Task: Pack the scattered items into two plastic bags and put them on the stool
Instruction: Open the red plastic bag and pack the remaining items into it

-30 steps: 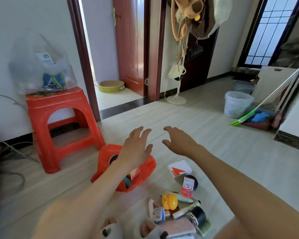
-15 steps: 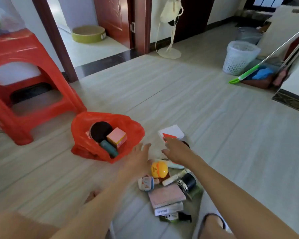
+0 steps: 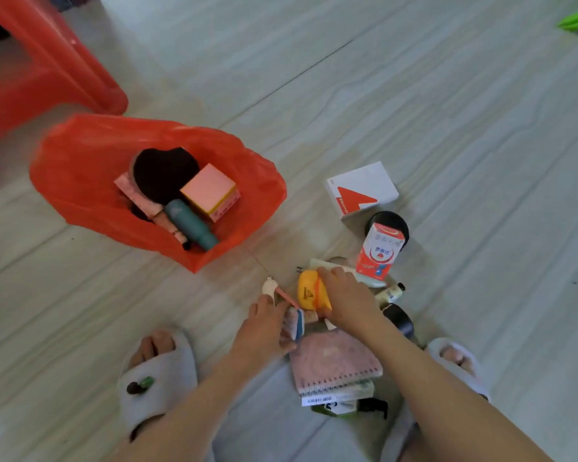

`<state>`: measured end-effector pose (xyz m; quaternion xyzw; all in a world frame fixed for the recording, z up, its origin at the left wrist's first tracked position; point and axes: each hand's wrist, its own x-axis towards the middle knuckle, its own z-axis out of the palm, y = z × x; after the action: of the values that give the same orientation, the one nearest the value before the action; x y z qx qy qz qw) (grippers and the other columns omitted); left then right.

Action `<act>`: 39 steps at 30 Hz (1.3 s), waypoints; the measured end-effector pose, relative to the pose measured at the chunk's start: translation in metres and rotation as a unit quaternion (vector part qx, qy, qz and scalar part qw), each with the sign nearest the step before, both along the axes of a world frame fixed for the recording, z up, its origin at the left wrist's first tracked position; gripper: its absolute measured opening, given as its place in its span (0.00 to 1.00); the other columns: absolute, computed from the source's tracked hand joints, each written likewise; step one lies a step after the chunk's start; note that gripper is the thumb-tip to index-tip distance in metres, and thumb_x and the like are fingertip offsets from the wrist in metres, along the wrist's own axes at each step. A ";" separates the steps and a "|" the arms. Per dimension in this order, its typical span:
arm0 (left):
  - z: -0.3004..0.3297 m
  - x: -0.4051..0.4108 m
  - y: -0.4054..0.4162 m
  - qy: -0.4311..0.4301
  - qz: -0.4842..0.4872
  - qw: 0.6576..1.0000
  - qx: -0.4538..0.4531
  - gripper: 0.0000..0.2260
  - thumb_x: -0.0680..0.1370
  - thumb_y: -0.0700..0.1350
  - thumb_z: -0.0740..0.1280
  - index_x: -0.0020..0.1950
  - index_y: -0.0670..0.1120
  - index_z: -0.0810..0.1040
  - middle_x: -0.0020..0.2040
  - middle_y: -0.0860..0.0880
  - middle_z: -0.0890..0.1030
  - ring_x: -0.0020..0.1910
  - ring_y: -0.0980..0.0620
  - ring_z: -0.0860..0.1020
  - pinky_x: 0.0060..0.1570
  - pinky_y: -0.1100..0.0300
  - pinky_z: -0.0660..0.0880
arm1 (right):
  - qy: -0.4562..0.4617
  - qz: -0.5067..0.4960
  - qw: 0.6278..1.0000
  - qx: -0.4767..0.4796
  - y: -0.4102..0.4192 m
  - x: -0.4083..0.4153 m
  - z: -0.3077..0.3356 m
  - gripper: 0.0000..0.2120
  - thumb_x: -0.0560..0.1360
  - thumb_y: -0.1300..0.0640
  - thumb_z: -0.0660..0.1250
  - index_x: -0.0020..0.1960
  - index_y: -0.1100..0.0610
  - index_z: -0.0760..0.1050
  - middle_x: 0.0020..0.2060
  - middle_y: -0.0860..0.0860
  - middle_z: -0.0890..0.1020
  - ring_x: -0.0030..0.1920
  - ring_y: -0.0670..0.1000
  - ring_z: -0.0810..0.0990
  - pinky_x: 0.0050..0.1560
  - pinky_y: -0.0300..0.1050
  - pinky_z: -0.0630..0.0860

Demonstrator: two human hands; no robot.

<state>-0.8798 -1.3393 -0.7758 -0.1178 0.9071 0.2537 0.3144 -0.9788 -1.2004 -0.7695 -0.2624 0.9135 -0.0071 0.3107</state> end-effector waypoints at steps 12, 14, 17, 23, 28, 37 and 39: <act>-0.019 -0.002 -0.010 0.026 0.200 0.970 0.135 0.26 0.64 0.56 0.72 0.57 0.46 0.72 0.52 0.46 0.75 0.51 0.50 0.74 0.41 0.68 0.66 | -0.159 -0.241 0.950 -0.117 -0.006 -0.001 0.008 0.38 0.66 0.46 0.72 0.70 0.55 0.59 0.64 0.55 0.62 0.62 0.58 0.71 0.56 0.49 0.71; -0.012 -0.003 -0.019 0.040 0.312 0.929 0.195 0.25 0.64 0.53 0.74 0.54 0.43 0.71 0.51 0.44 0.75 0.44 0.51 0.76 0.33 0.70 0.69 | -0.193 -0.350 0.900 -0.171 -0.013 0.001 0.013 0.35 0.67 0.48 0.72 0.69 0.56 0.62 0.62 0.55 0.67 0.60 0.56 0.72 0.57 0.50 0.73; 0.013 -0.010 -0.039 0.104 0.443 0.851 0.260 0.15 0.68 0.49 0.71 0.46 0.44 0.72 0.44 0.44 0.75 0.39 0.50 0.75 0.35 0.63 0.72 | -0.305 -0.510 0.746 -0.300 -0.036 -0.002 0.029 0.26 0.71 0.50 0.69 0.65 0.58 0.68 0.56 0.56 0.76 0.52 0.55 0.78 0.47 0.52 0.79; 0.067 -0.045 -0.078 0.129 0.577 0.718 0.367 0.09 0.76 0.52 0.63 0.43 0.47 0.76 0.32 0.52 0.77 0.36 0.51 0.74 0.37 0.57 0.74 | -0.401 -0.556 0.599 -0.414 -0.122 -0.024 0.061 0.11 0.75 0.51 0.64 0.52 0.58 0.74 0.39 0.53 0.78 0.35 0.49 0.76 0.29 0.40 0.73; 0.056 -0.090 -0.114 0.100 0.677 0.603 0.409 0.19 0.75 0.57 0.64 0.55 0.43 0.73 0.44 0.47 0.77 0.39 0.51 0.77 0.40 0.56 0.78 | -0.386 -0.603 0.583 -0.384 -0.176 -0.044 0.046 0.23 0.72 0.44 0.64 0.61 0.58 0.73 0.40 0.53 0.78 0.33 0.49 0.75 0.26 0.36 0.72; 0.026 -0.120 -0.134 0.112 0.722 0.568 0.379 0.08 0.77 0.37 0.62 0.40 0.46 0.68 0.38 0.47 0.73 0.34 0.55 0.72 0.30 0.64 0.72 | -0.413 -0.649 0.556 -0.316 -0.191 -0.050 0.019 0.18 0.75 0.44 0.61 0.57 0.56 0.74 0.47 0.55 0.79 0.38 0.51 0.78 0.28 0.42 0.74; 0.028 -0.124 -0.136 0.122 0.708 0.581 0.382 0.05 0.77 0.33 0.60 0.47 0.42 0.71 0.36 0.48 0.72 0.34 0.55 0.72 0.29 0.65 0.73 | -0.409 -0.661 0.545 -0.316 -0.189 -0.049 0.013 0.24 0.74 0.42 0.63 0.64 0.56 0.70 0.56 0.56 0.78 0.45 0.53 0.78 0.33 0.45 0.75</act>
<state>-1.0036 -1.4754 -0.7480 -0.5596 0.3853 0.7311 -0.0631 -1.0276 -1.3898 -0.7561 0.3653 0.5417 -0.6050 0.4552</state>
